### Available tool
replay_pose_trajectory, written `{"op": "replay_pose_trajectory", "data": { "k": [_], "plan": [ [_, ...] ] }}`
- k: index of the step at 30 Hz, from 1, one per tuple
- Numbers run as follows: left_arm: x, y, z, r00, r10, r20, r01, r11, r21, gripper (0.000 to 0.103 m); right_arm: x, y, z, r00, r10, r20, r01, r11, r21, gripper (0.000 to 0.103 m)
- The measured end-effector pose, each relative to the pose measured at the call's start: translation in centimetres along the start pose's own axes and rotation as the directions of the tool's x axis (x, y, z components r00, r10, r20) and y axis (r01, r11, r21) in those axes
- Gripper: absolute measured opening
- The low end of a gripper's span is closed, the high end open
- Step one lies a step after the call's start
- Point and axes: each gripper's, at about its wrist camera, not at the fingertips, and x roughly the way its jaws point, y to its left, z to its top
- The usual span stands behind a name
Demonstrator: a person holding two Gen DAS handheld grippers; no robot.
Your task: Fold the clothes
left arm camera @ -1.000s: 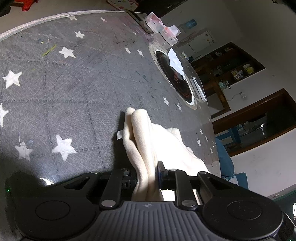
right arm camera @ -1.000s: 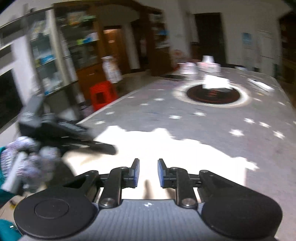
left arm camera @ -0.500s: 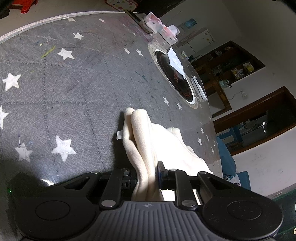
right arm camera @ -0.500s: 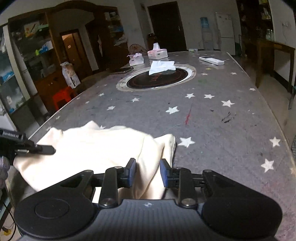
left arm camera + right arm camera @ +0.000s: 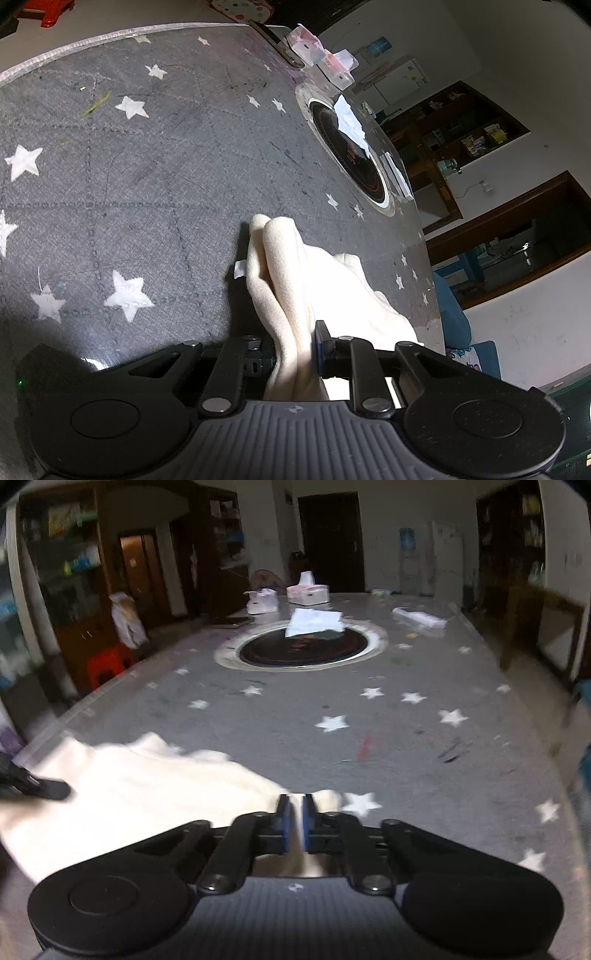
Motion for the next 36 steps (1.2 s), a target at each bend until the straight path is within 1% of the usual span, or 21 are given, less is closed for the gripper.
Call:
{"op": "replay_pose_trajectory", "data": {
  "k": [2,5,6,8,9,10,12,16,19,21,24,26,28,31,36],
  "plan": [
    [0.0,0.0,0.0,1.000,-0.002,0.000,0.002,1.000,-0.002,0.020,-0.1,0.1,-0.1,1.000,-0.024,0.008,0.025,0.999,-0.023,0.003],
    [0.0,0.2,0.1,1.000,-0.001,-0.001,0.001,1.000,0.001,0.020,-0.6,-0.6,0.0,1.000,-0.004,0.006,0.004,1.000,0.025,0.004],
    [0.0,0.2,0.1,1.000,-0.001,-0.001,0.001,1.000,0.002,0.020,-0.8,-0.8,0.1,1.000,0.004,0.008,-0.005,0.999,0.042,0.007],
    [0.0,0.2,0.1,1.000,-0.001,-0.001,0.001,1.000,0.005,0.020,-1.4,-1.3,0.0,1.000,0.024,0.008,-0.024,0.997,0.074,0.018],
    [0.0,0.2,0.0,1.000,0.000,-0.001,0.000,1.000,0.007,0.020,-1.6,-1.5,0.0,1.000,0.030,0.008,-0.030,0.996,0.085,0.026],
    [0.0,0.2,0.0,1.000,0.001,0.000,-0.001,1.000,0.009,0.020,-1.8,-1.8,-0.1,0.999,0.040,0.007,-0.041,0.994,0.106,0.031],
    [0.0,0.1,0.0,1.000,0.003,0.001,-0.003,1.000,0.014,0.020,-2.0,-2.5,-0.4,0.998,0.069,0.003,-0.069,0.986,0.151,0.036],
    [-0.1,0.0,-0.1,1.000,0.005,0.002,-0.005,1.000,0.018,0.020,-1.8,-3.5,-1.0,0.992,0.130,0.004,-0.127,0.963,0.240,0.040],
    [-0.1,-0.1,-0.1,1.000,0.007,0.003,-0.007,1.000,0.021,0.020,-1.3,-3.5,-1.3,0.989,0.145,0.003,-0.141,0.953,0.267,0.040],
    [-0.1,-0.2,-0.1,1.000,0.009,0.003,-0.010,1.000,0.024,0.020,-1.1,-3.0,-1.3,0.990,0.141,-0.001,-0.137,0.959,0.248,0.039],
    [-0.1,-0.2,-0.1,1.000,0.012,0.003,-0.012,1.000,0.029,0.020,-0.9,-2.2,-1.3,0.990,0.138,-0.013,-0.132,0.964,0.233,0.018],
    [-0.1,-0.2,-0.1,1.000,0.013,0.003,-0.013,0.999,0.032,0.018,-0.8,-2.1,-1.3,0.991,0.136,-0.013,-0.129,0.962,0.239,0.013],
    [-0.2,-0.4,-0.1,1.000,0.020,0.003,-0.021,0.999,0.041,0.018,-1.4,-2.2,-1.1,0.992,0.129,0.002,-0.125,0.964,0.235,0.011],
    [-0.2,-1.2,-0.1,0.999,0.042,0.003,-0.042,0.996,0.080,0.017,-2.3,-2.3,-0.7,0.993,0.117,0.025,-0.119,0.966,0.230,0.010],
    [-0.5,-2.9,0.3,1.000,0.013,0.008,-0.013,0.992,0.126,0.016,-3.8,-2.6,-0.2,0.993,0.098,0.062,-0.109,0.969,0.221,0.010]
  ]
}}
